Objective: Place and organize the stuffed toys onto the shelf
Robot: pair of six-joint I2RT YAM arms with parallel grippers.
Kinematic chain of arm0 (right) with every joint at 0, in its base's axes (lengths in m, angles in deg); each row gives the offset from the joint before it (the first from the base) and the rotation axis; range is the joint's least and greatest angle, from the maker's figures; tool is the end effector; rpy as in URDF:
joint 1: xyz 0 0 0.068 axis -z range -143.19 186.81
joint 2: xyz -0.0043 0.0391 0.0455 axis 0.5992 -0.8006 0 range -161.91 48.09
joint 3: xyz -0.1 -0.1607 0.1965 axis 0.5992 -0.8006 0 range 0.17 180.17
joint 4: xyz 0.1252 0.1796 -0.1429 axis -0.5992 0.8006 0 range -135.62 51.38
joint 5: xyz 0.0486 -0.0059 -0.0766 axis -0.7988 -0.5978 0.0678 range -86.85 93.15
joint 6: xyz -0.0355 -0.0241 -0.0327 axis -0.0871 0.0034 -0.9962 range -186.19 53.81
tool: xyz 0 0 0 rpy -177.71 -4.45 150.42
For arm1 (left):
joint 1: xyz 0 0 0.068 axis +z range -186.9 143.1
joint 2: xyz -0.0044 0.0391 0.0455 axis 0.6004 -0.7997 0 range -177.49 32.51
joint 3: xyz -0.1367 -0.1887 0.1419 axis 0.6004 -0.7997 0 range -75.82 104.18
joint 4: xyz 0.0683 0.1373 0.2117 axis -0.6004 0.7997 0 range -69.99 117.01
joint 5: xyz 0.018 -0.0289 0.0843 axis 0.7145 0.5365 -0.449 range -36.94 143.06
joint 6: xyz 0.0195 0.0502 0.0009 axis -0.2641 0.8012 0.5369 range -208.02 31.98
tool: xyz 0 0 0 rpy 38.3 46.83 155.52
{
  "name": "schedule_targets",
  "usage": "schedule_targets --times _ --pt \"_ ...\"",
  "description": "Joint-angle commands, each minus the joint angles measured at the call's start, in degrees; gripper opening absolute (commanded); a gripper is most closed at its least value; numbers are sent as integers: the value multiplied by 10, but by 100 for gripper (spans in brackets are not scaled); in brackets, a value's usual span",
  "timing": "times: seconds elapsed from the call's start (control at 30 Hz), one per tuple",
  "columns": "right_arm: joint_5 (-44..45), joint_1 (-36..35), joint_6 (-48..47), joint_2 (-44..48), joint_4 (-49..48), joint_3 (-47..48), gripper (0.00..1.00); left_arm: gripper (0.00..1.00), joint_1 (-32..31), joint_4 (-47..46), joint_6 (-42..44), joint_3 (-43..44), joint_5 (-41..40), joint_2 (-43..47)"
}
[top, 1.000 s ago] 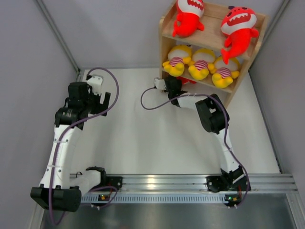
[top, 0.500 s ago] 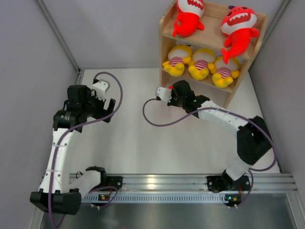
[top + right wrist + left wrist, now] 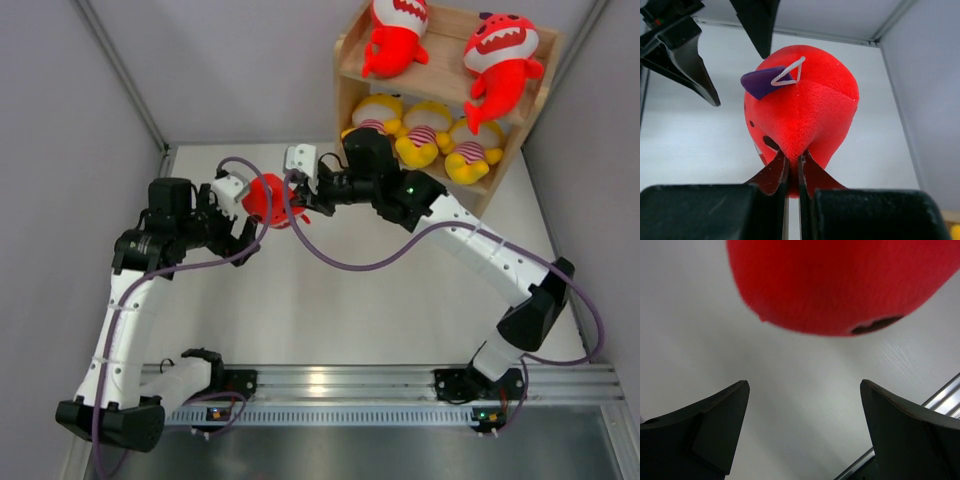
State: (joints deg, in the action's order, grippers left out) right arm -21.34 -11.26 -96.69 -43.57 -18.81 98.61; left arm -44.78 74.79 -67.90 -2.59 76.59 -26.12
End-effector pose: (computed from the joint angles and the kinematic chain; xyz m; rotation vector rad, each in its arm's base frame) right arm 0.2320 0.2806 0.4294 -1.4368 1.2974 0.6151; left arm 0.1822 -0.0396 0.3900 0.7439 2.0982 -0.3491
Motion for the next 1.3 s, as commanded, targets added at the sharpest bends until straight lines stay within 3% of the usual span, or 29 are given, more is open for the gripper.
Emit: schedule_targets --times 0.0,0.27,0.5,0.53,0.57,0.6,0.63,0.67,0.7,0.77,0.8,0.87,0.9,0.93,1.07,1.17,1.2,1.27 --pt "-103 -18 33 -38 31 54 0 98 -20 0 26 25 45 11" --pt "-139 -39 -28 -63 97 111 0 99 -25 -1 55 42 35 19" --pt "-189 -43 -18 -60 66 115 0 97 -25 -1 43 60 159 -1" --pt "-194 -43 -11 -59 52 116 0 65 -25 -1 44 58 180 -2" --pt "-192 -42 -7 -55 45 115 1 44 -25 0 42 57 181 -3" --pt "-188 -43 -3 -52 34 108 7 10 -25 -1 37 60 177 -5" --pt "-163 -42 10 -45 1 97 15 0 -25 -3 27 64 165 -9" --pt "-140 -43 10 -22 -29 79 36 0 -25 -6 4 67 135 -13" --pt "-110 -43 8 -3 -60 19 47 0 -25 -8 -10 79 123 -21" --pt "5 -49 -38 73 -193 -70 54 0 -24 -9 -42 107 99 -31" --pt "74 -58 -106 103 -246 -180 57 0 -22 -10 -52 117 95 -39" --pt "126 -73 -215 187 -438 -303 71 0 -21 -10 -72 142 100 -49" --pt "141 -93 -285 208 -502 -414 75 0 -21 -10 -80 173 102 -60" --pt "163 -101 -423 222 -549 -458 77 0 -21 -10 -89 187 102 -65" --pt "261 -134 -645 196 -669 -537 79 0 -20 -10 -146 248 141 -96" --pt "259 -135 -794 126 -838 -579 79 0 -16 -10 -170 259 200 -109" --pt "257 -135 -822 101 -937 -579 79 0 -10 -10 -175 257 212 -112" --pt "228 -132 -910 24 -1016 -570 79 0 -5 -10 -179 253 230 -109"
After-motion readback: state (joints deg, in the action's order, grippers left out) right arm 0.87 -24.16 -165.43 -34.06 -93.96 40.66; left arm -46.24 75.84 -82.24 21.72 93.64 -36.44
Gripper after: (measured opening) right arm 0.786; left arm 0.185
